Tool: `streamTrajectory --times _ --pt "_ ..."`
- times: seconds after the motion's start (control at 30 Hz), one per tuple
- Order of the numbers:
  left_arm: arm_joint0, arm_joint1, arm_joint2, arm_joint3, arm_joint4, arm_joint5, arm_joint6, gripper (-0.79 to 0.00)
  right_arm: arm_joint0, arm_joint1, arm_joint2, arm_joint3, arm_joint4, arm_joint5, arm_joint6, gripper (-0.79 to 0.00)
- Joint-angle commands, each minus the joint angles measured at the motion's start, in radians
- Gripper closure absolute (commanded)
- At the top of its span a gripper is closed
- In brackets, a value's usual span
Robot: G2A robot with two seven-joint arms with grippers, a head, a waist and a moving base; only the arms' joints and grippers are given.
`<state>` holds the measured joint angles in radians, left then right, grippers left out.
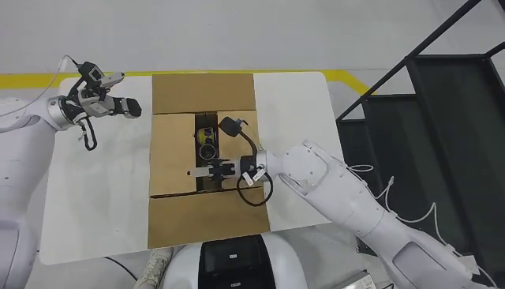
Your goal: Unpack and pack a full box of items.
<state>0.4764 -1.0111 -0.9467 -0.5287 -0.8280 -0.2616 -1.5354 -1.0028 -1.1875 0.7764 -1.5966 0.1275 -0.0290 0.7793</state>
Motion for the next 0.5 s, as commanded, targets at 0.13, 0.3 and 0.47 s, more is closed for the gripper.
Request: streamTrajectory --times 0.13,0.3,0.47 --pt "0.034 0.037 -0.025 -0.106 0.082 -0.022 -0.001 -0.785 0.090 -0.054 -0.101 0.082 0.034 0.082 -0.045 -0.785" --pt "0.067 0.069 -0.061 -0.176 0.100 -0.014 -0.001 -0.785 0.137 -0.088 -0.152 0.153 0.058 0.132 -0.044 -0.785" --pt "0.097 0.089 -0.115 -0.225 0.053 -0.007 -0.001 -0.785 0.159 -0.117 -0.187 0.165 0.110 0.073 -0.003 -0.785"
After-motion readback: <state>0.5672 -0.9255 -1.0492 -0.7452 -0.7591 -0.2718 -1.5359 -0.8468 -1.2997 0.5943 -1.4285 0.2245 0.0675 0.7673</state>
